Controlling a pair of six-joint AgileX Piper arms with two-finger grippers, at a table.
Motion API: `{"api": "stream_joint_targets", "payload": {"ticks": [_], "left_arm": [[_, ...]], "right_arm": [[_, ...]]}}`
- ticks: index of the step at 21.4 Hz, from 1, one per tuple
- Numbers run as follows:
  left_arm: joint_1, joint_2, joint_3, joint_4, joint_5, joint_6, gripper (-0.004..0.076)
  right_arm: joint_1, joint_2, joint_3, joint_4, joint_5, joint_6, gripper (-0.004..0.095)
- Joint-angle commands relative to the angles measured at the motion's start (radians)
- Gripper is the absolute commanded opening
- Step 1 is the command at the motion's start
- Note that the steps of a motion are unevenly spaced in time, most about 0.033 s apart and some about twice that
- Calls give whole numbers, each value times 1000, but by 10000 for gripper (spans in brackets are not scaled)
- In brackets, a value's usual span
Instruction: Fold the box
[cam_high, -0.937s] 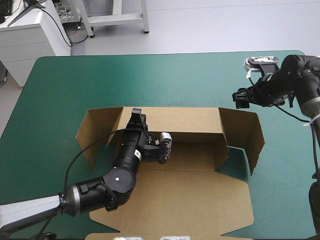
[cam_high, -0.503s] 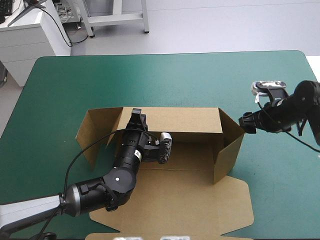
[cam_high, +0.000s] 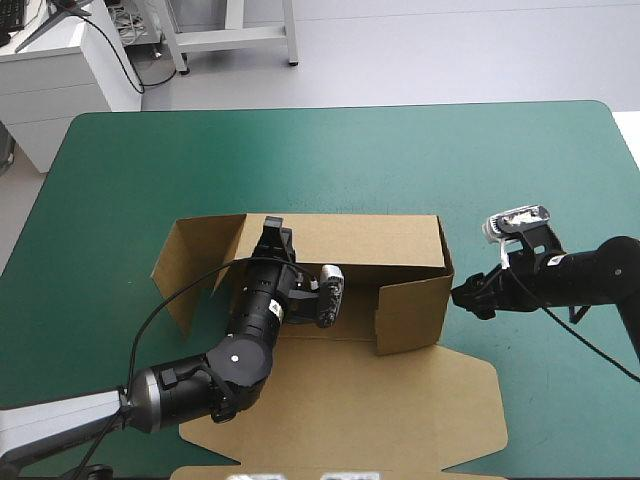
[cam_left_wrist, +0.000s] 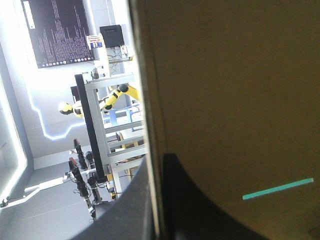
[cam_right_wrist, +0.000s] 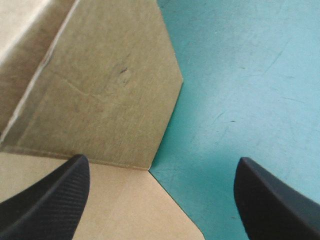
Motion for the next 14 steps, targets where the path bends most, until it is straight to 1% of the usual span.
{"api": "stream_joint_targets", "payload": {"ticks": [1, 4, 7, 8, 11, 12, 14], "left_arm": [[-8, -23, -21, 33, -4, 4, -8], [-8, -23, -21, 33, -4, 4, -8], [-8, -23, -21, 33, -4, 4, -8], [-8, -23, -21, 33, -4, 4, -8], [-8, -23, -21, 33, -4, 4, -8], [-8, -23, -21, 33, -4, 4, -8], [-8, -23, -21, 33, -4, 4, -8]], "right_arm": [[-10, -19, 6, 90, -23, -86, 729], [-10, -21, 19, 127, -21, -120, 729], [-8, -21, 20, 213, -21, -220, 729], [-8, -21, 20, 229, -21, -229, 729], [3, -21, 25, 245, -20, -249, 729], [25, -35, 46, 255, -58, -251, 729], [86, -72, 115, 265, -187, -235, 724]]}}
